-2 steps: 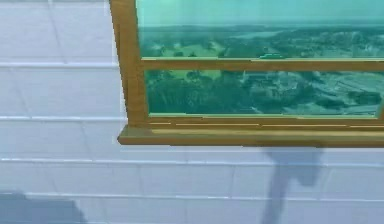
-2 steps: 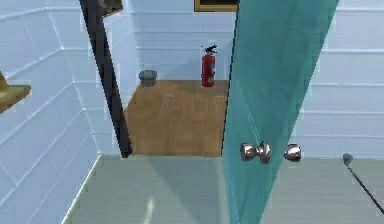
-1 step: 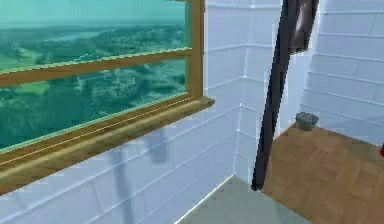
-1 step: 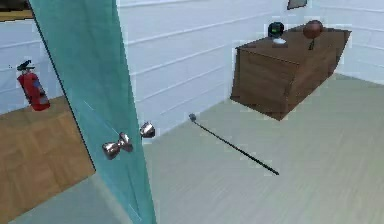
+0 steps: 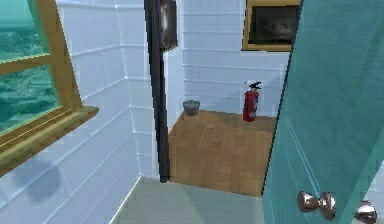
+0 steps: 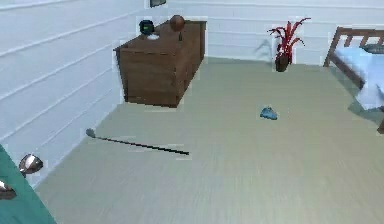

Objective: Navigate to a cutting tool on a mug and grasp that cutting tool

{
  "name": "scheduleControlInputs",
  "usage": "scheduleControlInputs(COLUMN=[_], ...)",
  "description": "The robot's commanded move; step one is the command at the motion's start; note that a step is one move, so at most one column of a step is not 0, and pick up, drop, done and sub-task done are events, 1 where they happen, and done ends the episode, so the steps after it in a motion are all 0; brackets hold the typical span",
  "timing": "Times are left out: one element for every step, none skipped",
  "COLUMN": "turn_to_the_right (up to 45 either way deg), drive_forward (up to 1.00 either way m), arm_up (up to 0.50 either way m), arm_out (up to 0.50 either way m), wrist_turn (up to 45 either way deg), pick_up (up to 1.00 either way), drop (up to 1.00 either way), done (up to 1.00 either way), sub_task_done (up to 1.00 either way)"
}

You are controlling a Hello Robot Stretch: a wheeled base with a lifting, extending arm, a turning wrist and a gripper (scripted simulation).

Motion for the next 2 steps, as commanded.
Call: scheduleControlInputs(turn_to_the_right=[0.0, 9.0], drive_forward=[0.35, 0.0], arm_up=[0.0, 0.0], arm_out=[0.0, 0.0], wrist_turn=[0.0, 0.0], pick_up=[0.0, 0.0], drop=[0.0, 0.0], done=[0.0, 0.0], sub_task_done=[0.0, 0.0])
